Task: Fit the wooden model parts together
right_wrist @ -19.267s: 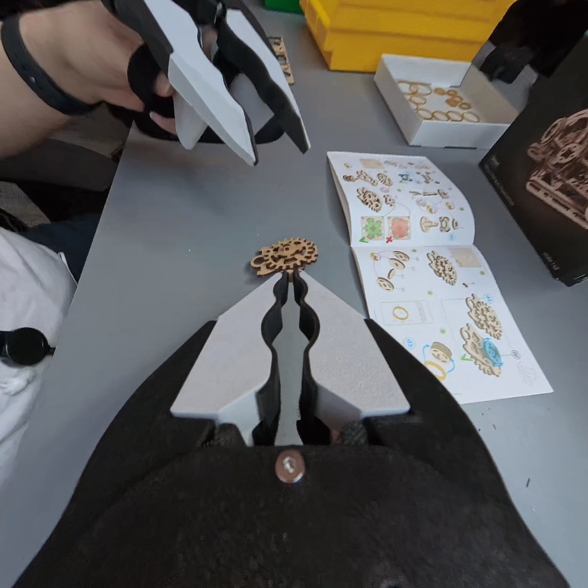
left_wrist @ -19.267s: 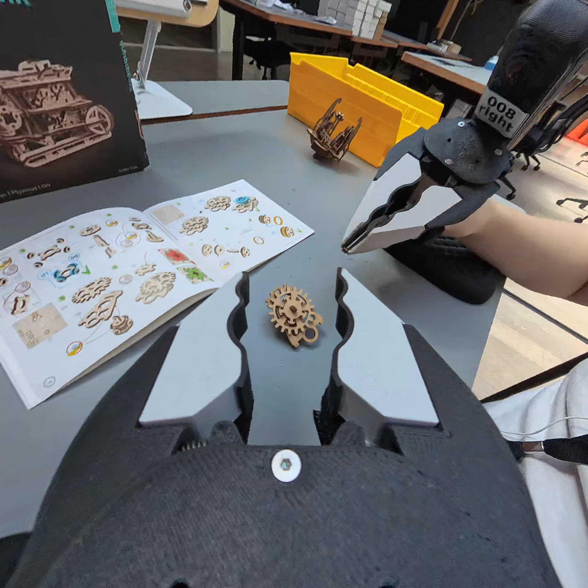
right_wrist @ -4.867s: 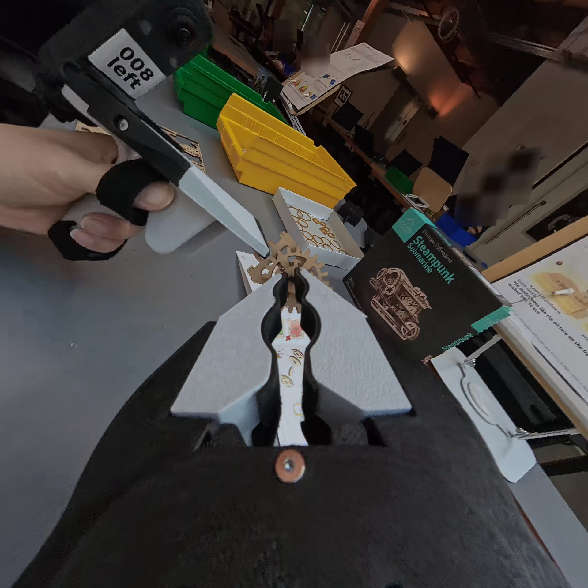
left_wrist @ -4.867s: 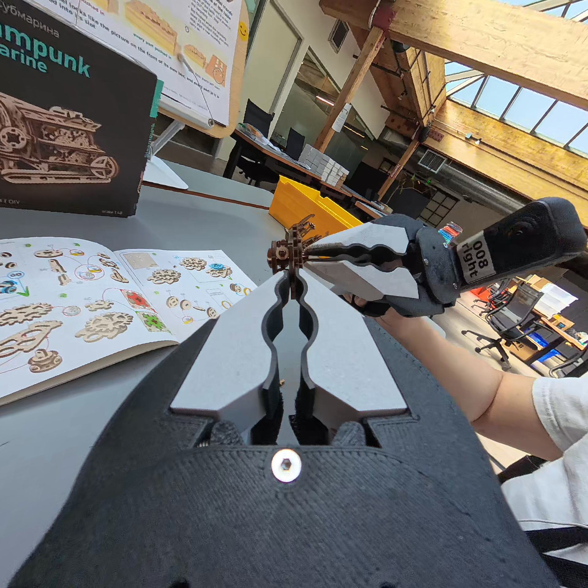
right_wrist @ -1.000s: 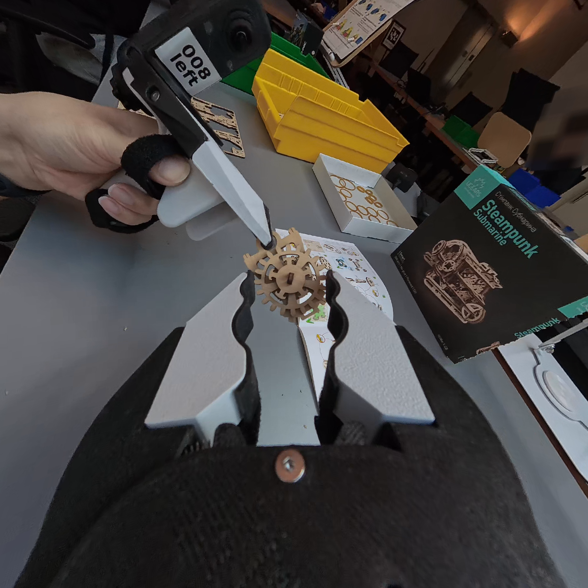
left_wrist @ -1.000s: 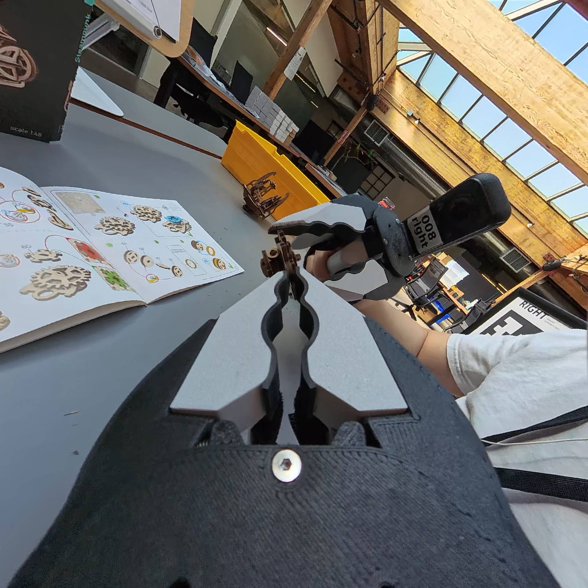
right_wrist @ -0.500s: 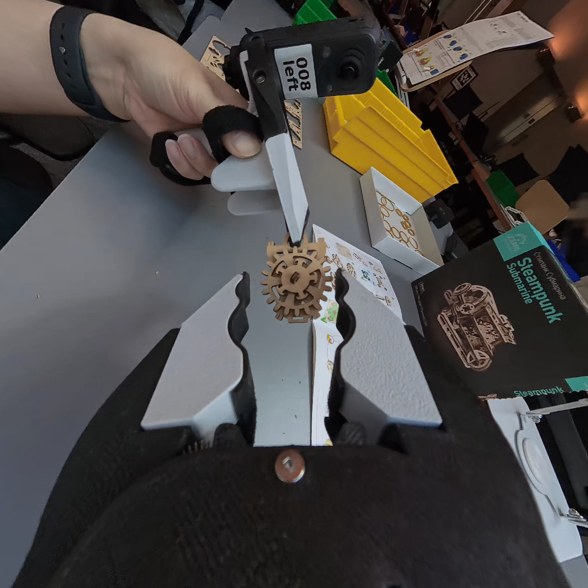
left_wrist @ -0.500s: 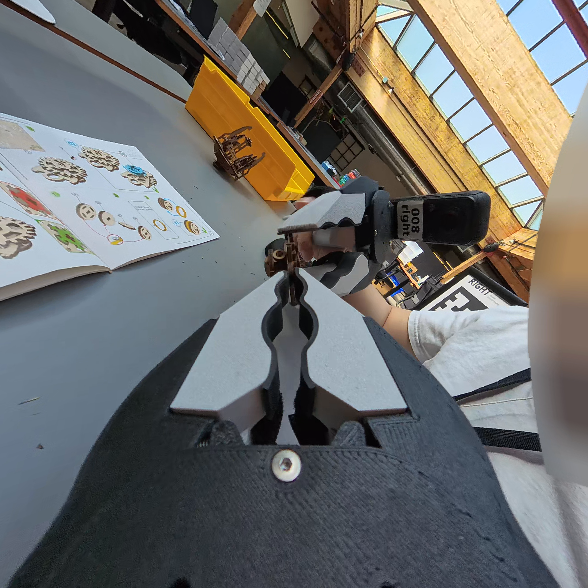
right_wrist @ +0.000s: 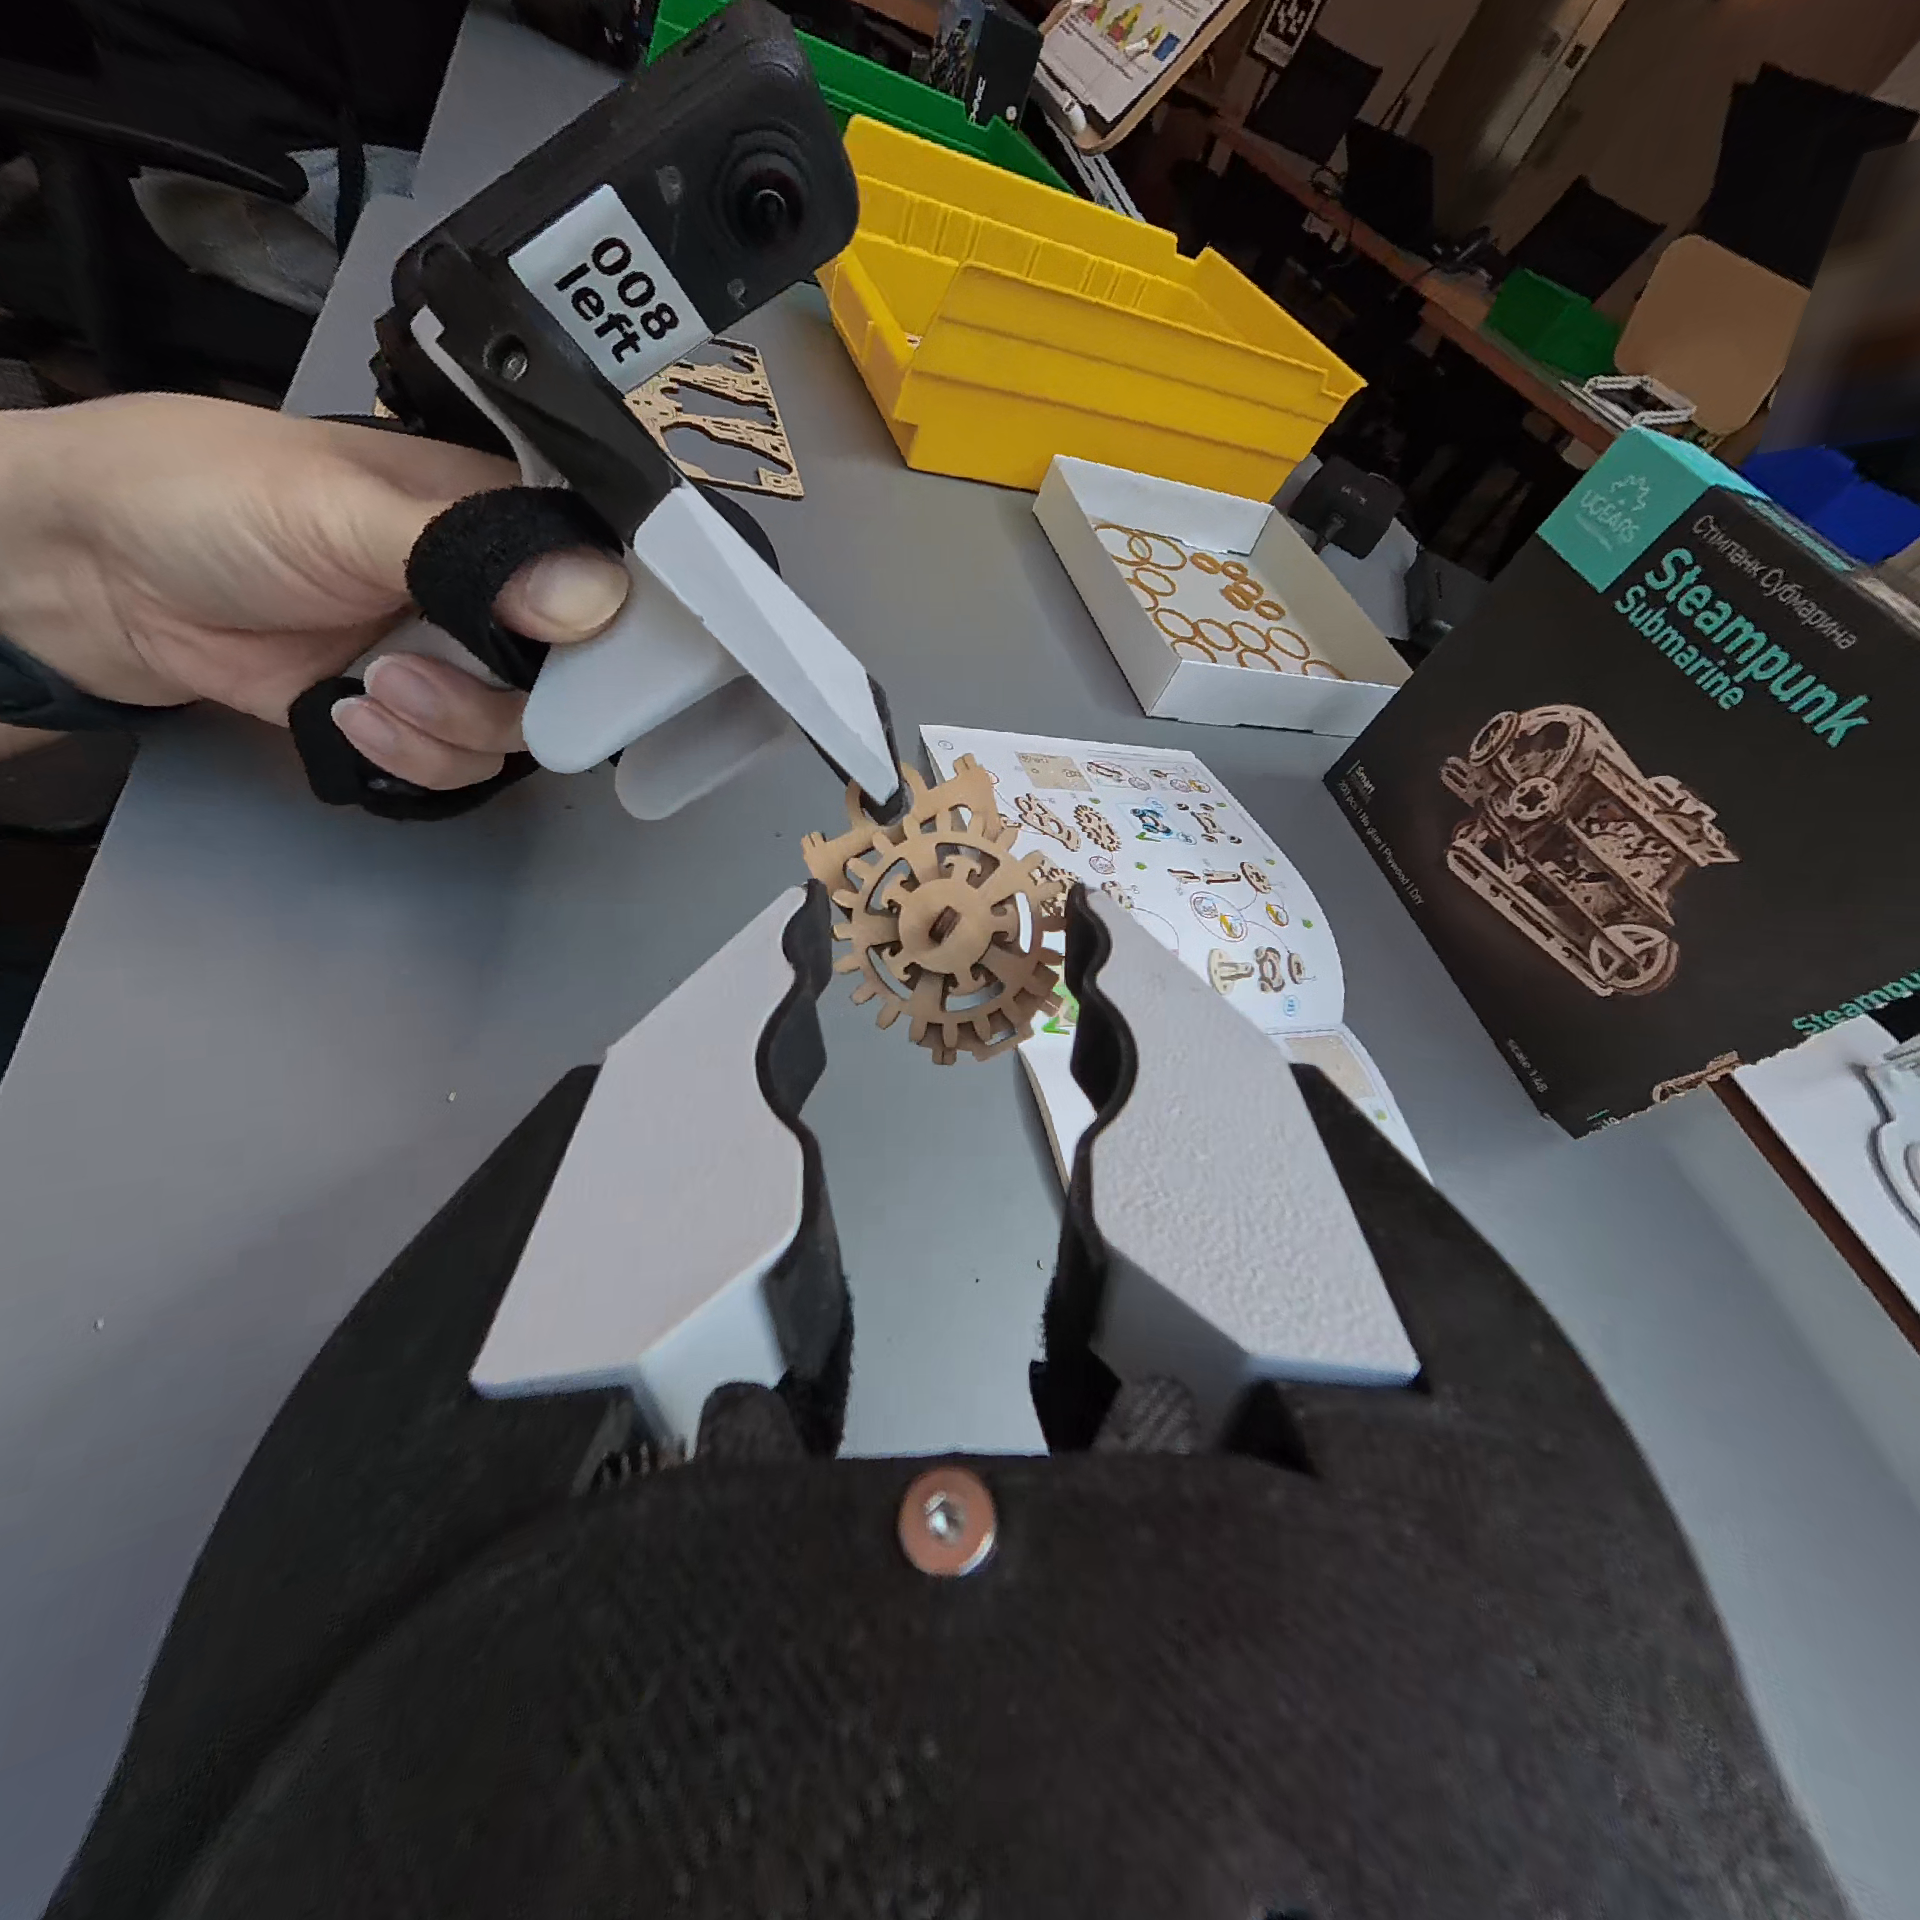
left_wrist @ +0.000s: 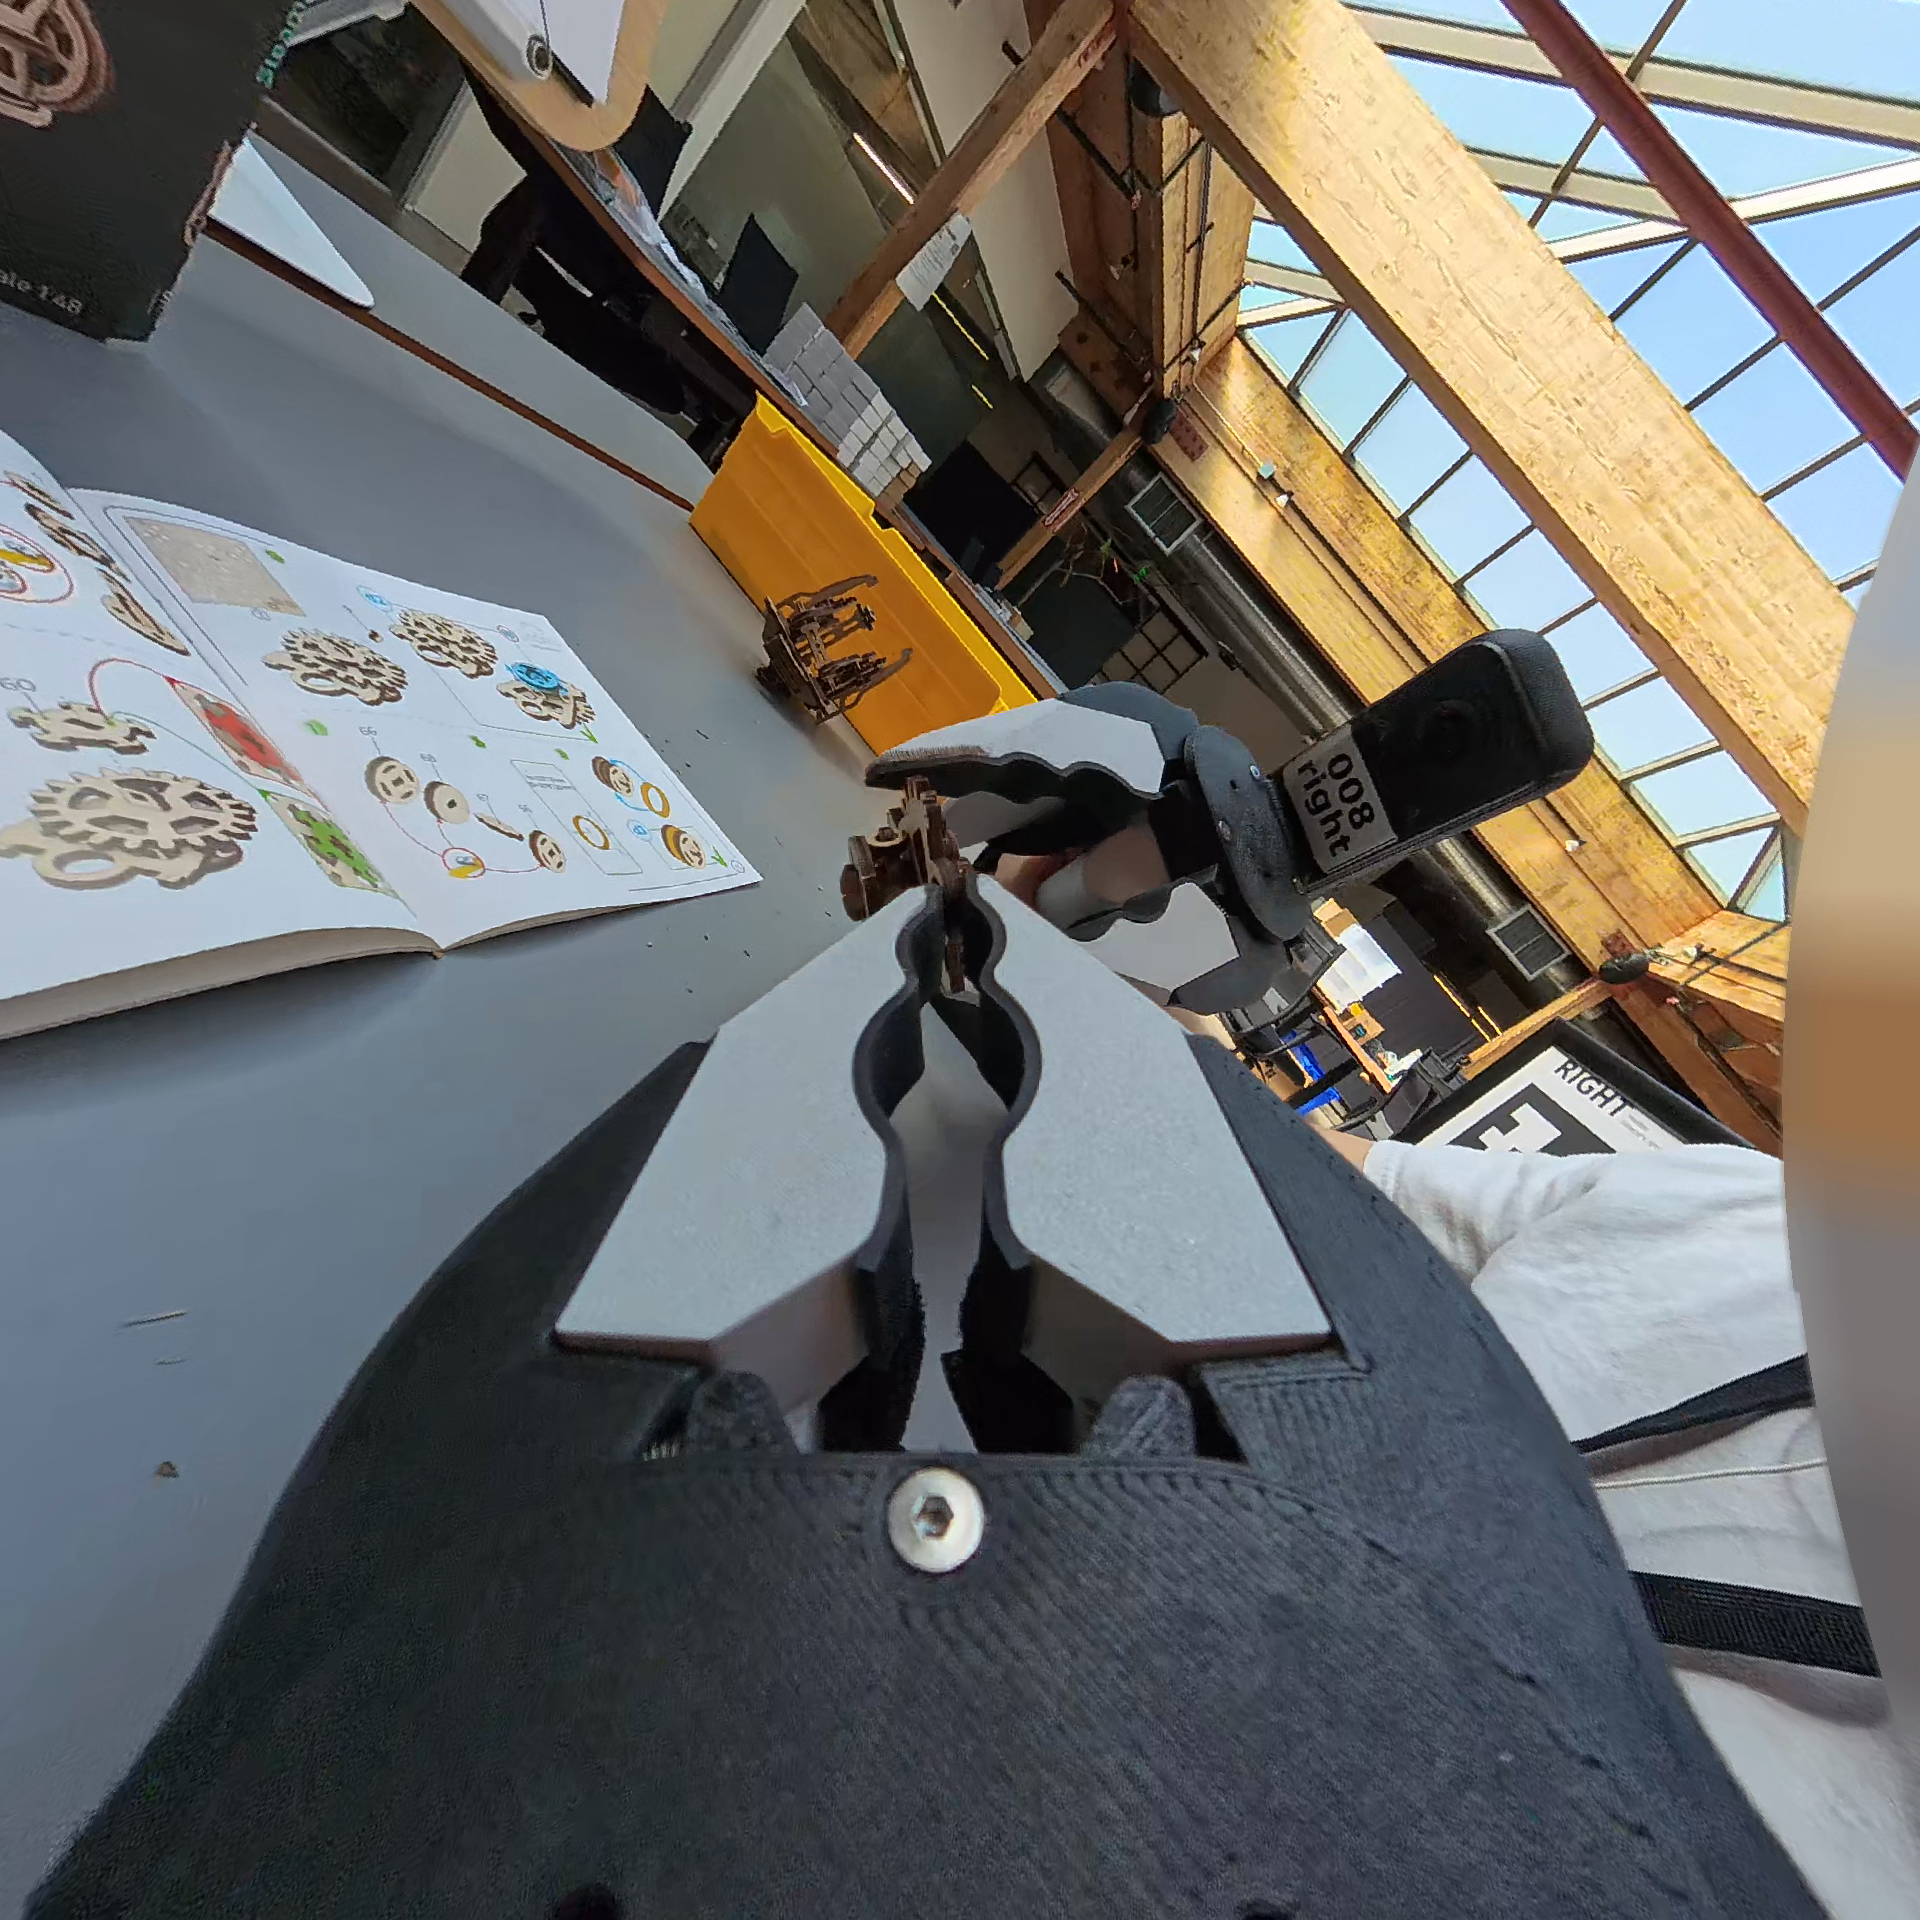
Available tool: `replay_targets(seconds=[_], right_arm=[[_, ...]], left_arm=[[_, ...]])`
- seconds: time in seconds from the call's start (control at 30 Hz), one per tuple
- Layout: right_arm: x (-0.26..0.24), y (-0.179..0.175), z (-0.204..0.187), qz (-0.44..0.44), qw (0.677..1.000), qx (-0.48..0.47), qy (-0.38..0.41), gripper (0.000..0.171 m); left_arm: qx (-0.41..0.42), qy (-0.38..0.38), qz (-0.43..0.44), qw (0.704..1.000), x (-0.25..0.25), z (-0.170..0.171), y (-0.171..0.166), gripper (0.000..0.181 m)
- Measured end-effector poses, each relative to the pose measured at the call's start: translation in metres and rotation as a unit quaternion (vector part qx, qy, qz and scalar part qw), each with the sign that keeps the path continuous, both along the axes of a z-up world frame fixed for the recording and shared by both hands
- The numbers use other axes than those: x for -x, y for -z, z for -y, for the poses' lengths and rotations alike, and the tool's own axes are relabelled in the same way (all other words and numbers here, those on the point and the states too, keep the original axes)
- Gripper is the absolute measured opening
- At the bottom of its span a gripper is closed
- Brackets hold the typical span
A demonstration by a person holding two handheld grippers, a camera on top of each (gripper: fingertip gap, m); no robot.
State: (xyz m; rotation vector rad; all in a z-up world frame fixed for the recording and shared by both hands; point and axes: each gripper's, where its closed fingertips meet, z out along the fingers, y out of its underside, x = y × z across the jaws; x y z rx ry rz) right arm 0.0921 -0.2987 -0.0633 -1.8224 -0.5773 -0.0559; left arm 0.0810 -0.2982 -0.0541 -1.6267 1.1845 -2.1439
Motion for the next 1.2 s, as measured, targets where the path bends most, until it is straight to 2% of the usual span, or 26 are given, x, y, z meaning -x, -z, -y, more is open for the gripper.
replay_targets(seconds=[0.1,0.17,0.23,0.33,0.43,0.6,0.83,1.1,1.2], right_arm=[[0.001,0.0,0.0,0.003,1.0,-0.004,-0.01,0.045],[0.002,-0.002,0.005,0.041,0.998,-0.02,-0.036,0.046],[0.006,-0.006,0.01,0.092,0.993,-0.047,-0.061,0.06],[0.009,-0.001,0.015,0.185,0.977,-0.067,-0.079,0.057],[0.009,0.007,0.014,0.211,0.973,-0.055,-0.079,0.047],[0.006,-0.001,0.012,0.155,0.986,-0.042,-0.054,0.044],[-0.002,0.001,0.001,0.033,0.999,-0.003,0.006,0.044],[0.002,-0.008,0.003,0.044,0.998,-0.037,-0.013,0.044],[0.005,-0.019,0.009,0.03,0.997,-0.055,-0.044,0.06]], left_arm=[[0.006,0.002,-0.003,1.0,0.001,0.001,0.001,0.0],[-0.004,0.003,-0.004,1.0,0.002,0.002,0.001,0.0],[-0.028,0.006,-0.006,1.0,0.002,0.005,0.002,0.0],[-0.08,0.009,-0.013,0.997,0.003,0.01,0.003,0.0],[-0.111,0.018,-0.021,0.993,0.005,0.014,0.003,0.0],[-0.089,0.009,-0.012,0.996,0.004,0.012,0.0,0.001],[-0.104,-0.03,-0.003,0.994,0.001,0.005,-0.003,0.001],[-0.041,-0.014,0.005,0.999,0.004,-0.002,-0.005,0.0],[-0.002,0.004,0.029,1.0,0.008,-0.004,-0.011,0.0]])
